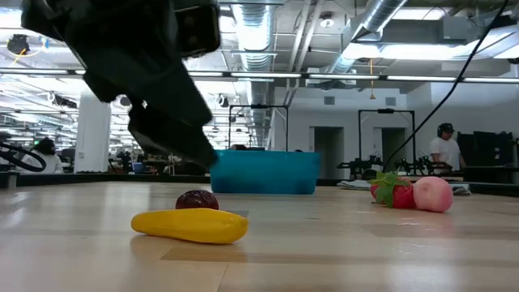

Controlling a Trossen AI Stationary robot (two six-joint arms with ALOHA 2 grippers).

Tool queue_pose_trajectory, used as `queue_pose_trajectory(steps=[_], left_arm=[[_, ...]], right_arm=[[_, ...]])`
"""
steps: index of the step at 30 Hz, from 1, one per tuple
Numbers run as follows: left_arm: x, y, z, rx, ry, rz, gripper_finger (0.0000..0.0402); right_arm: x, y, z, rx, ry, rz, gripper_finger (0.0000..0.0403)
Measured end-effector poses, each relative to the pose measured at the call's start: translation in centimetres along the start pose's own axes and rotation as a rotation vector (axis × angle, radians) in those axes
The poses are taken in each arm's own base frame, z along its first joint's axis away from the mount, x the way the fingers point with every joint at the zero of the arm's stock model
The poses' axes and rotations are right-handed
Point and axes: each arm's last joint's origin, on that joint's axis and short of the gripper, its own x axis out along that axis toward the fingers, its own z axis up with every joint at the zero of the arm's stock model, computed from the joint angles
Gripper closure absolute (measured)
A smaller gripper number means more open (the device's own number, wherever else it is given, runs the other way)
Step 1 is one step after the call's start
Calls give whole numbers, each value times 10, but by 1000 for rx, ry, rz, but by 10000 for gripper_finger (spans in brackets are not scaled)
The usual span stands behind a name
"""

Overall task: Pick and placing Produce into tupperware
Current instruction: Put the red cherry into the blue bin

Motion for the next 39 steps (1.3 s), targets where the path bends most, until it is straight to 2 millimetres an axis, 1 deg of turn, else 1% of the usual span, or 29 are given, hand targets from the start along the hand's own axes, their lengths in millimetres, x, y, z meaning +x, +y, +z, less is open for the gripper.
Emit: queue_pose_trajectory(steps=[2, 5, 7, 9, 13, 15, 17, 21, 28, 30, 33, 39], left_arm=[[8, 1, -4, 3, 29, -6, 166], [36, -4, -8, -3, 122, -71, 166], [47, -14, 0, 26, 151, -143, 166], [54, -21, 5, 65, 146, -131, 166], [55, -24, 14, 117, 195, -28, 166], [53, -23, 13, 137, 253, 31, 166], [52, -25, 12, 151, 248, 70, 166], [53, -27, 13, 163, 223, 47, 166], [53, -26, 13, 164, 228, 63, 169], [53, -26, 13, 165, 226, 69, 178], [53, -25, 12, 169, 235, 78, 202], [54, -24, 11, 181, 219, 117, 274]], right_arm=[[0, 0, 0, 0, 0, 0, 184], [0, 0, 0, 0, 0, 0, 184], [0, 0, 0, 2, -3, 2, 184], [-1, 2, -1, 4, 1, 7, 184], [-2, 3, -1, 10, 4, 19, 184], [-2, 4, -2, 10, 5, 21, 184], [-3, 5, -2, 7, 6, 26, 184], [-4, 6, -3, 5, 7, 29, 184], [-4, 7, -3, 12, 7, 31, 184], [-4, 7, -3, 12, 7, 32, 184], [-5, 7, -3, 12, 7, 33, 184], [-5, 7, -3, 11, 7, 34, 184]])
